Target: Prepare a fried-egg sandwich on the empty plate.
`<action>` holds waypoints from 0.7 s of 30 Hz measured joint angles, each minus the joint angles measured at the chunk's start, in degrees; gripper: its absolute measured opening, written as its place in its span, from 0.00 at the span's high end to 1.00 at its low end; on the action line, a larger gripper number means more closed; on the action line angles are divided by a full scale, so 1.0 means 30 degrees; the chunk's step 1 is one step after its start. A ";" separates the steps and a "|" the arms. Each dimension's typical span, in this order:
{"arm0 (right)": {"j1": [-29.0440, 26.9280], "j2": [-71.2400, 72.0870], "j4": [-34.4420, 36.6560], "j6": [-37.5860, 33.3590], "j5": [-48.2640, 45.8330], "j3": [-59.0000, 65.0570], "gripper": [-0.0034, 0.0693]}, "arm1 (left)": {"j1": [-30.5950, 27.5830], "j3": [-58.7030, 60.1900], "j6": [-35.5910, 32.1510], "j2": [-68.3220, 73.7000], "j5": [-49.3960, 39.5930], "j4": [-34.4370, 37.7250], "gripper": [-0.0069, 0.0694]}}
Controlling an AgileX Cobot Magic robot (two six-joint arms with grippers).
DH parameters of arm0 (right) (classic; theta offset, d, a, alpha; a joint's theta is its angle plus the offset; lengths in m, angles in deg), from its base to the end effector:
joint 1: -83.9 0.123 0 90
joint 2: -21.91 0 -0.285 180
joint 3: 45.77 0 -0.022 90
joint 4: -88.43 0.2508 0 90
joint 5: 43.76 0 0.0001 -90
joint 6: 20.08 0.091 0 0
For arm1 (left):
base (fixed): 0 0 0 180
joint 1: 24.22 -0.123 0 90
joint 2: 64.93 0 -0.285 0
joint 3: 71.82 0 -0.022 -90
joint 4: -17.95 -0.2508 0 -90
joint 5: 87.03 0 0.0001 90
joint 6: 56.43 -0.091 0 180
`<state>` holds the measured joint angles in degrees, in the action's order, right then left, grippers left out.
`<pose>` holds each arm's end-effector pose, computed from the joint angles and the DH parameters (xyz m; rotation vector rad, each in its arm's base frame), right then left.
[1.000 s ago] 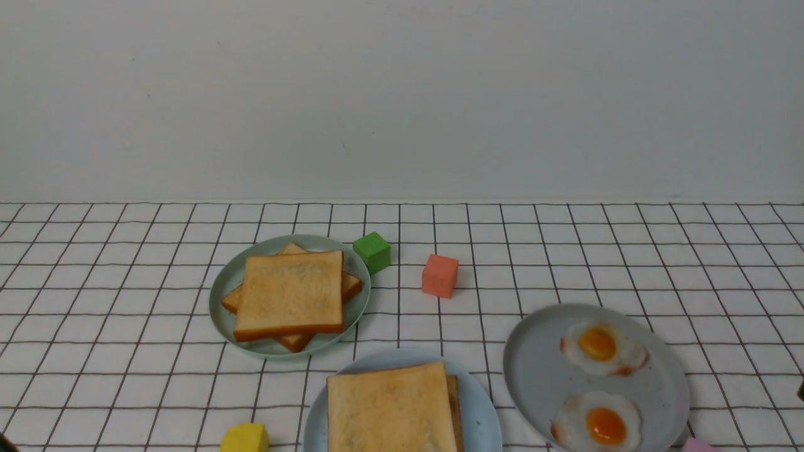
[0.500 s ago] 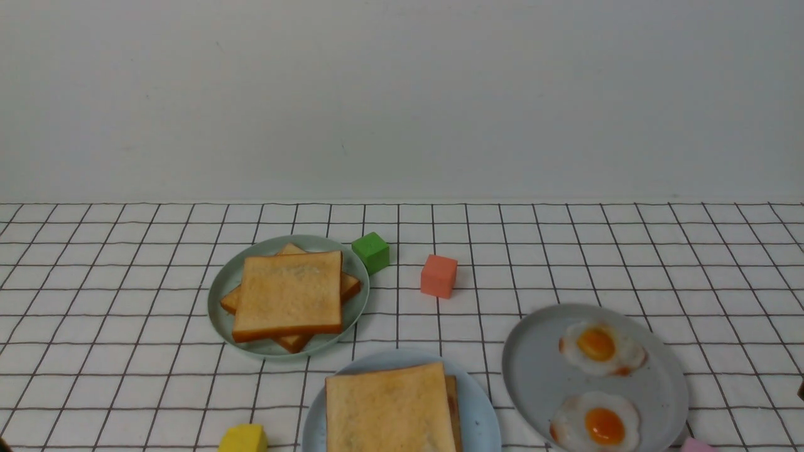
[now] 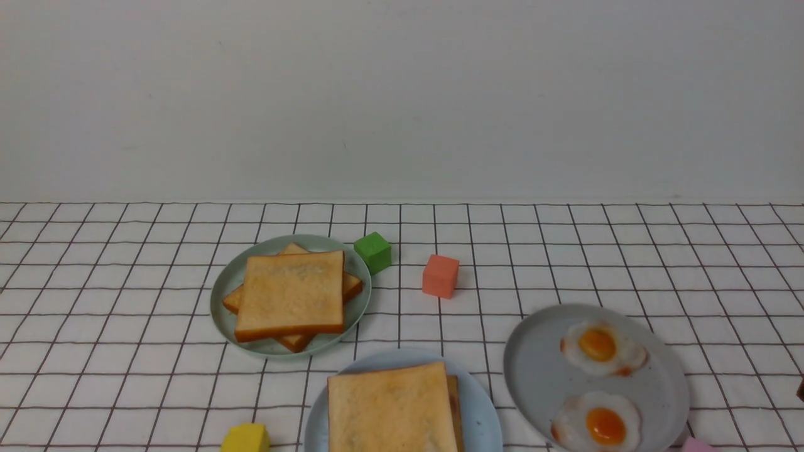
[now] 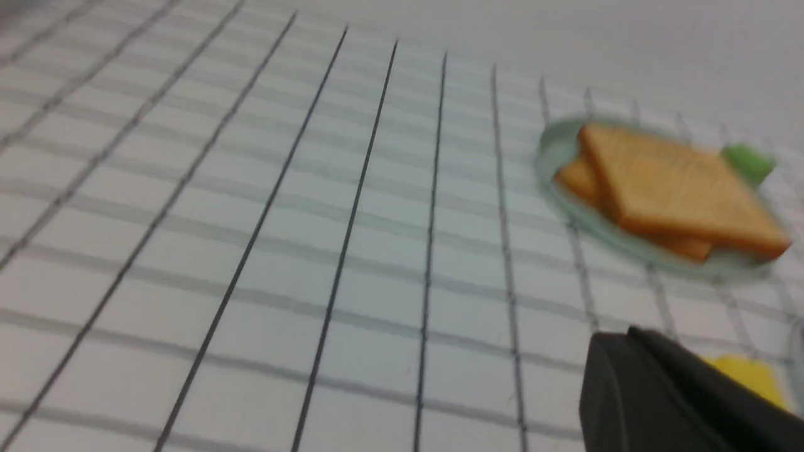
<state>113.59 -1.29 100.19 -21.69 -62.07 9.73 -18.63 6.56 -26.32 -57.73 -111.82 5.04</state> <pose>0.0578 0.0397 0.2954 -0.3484 1.6831 0.5656 0.0514 0.0036 0.1692 -0.2762 1.8998 -0.1915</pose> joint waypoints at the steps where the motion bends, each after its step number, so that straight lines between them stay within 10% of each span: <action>1: 0.0000 0.0000 0.0000 0.0000 -0.0066 0.0000 0.91 | -0.0022 0.0081 0.0000 -0.0018 0.0095 -0.0272 0.93; 21: 0.0000 0.0000 0.0000 0.0000 -0.0730 0.0000 0.88 | -0.0022 0.0160 0.0103 -0.0017 0.0361 -0.0810 0.92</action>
<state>113.59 -1.29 100.19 -21.69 -64.26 9.73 -18.70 7.04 -26.01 -57.78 -110.74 2.61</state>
